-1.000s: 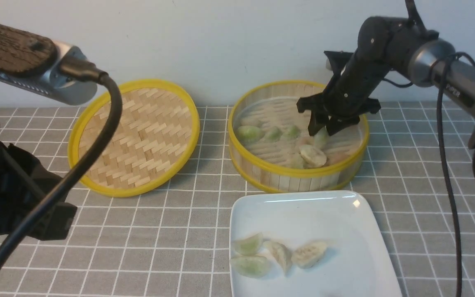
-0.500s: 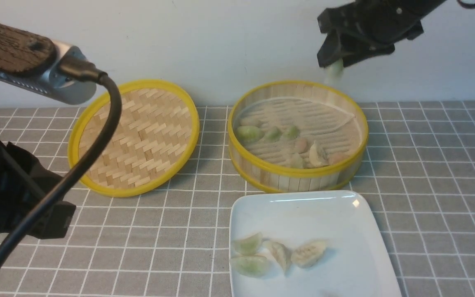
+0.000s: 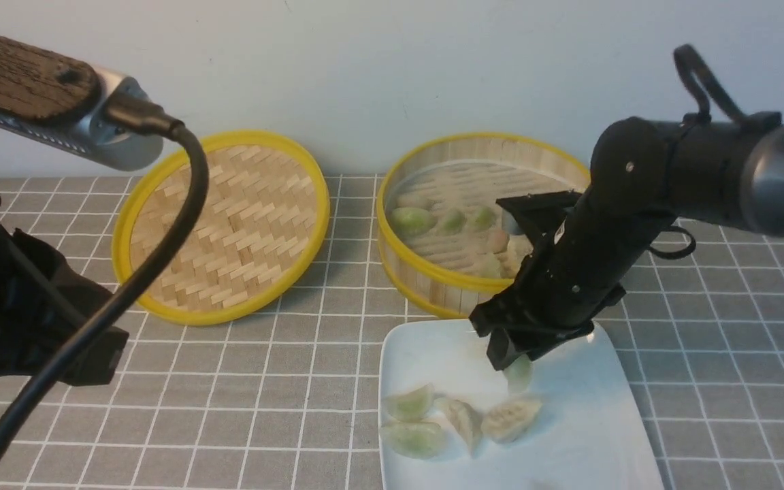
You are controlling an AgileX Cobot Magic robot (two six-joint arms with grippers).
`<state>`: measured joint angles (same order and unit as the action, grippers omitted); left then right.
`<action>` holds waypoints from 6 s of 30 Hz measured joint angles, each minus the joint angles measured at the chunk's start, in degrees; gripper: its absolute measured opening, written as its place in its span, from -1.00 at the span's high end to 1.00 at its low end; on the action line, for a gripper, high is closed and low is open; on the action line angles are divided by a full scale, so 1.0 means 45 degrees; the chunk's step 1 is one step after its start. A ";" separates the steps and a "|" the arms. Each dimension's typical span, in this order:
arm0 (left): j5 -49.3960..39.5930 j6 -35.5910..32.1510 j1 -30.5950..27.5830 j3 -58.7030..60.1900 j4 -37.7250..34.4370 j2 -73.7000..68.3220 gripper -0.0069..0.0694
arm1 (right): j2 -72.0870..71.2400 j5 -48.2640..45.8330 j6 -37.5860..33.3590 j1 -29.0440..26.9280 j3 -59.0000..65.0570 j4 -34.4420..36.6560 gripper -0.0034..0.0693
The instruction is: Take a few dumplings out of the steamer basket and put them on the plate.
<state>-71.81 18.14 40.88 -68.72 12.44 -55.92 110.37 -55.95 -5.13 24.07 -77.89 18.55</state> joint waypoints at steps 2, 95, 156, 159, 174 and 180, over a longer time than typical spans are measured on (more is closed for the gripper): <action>0.0010 0.0000 0.0000 0.0000 0.0000 -0.0048 0.83 | 0.0136 0.0295 0.0000 0.0000 0.0000 -0.0016 -0.11; -0.0016 -0.0232 0.0000 0.0000 0.0021 -0.0036 0.83 | -0.2448 -0.1424 -0.0050 -0.0807 0.0495 -0.2468 0.00; 0.3333 0.1419 0.0010 0.5742 0.0686 0.8876 0.83 | -2.4708 0.8889 0.0985 -0.0807 1.1436 -0.2736 0.94; 0.3333 0.1430 0.0010 0.5742 0.0664 0.9475 0.83 | -2.4708 0.8889 0.0998 -0.0807 1.1436 -0.2736 0.94; 0.6768 0.1204 0.0010 0.6420 0.1620 0.9866 0.83 | -2.4708 0.8889 0.0972 -0.0807 1.1436 -0.2736 0.94; 0.9213 -0.0738 -0.0832 0.8430 0.1211 1.0262 0.83 | -2.4708 0.8875 0.0986 -0.0807 1.1436 -0.2736 0.94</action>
<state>-30.35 14.82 37.14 -30.78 17.88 -9.74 -0.81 -16.02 -0.70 20.44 -26.43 6.23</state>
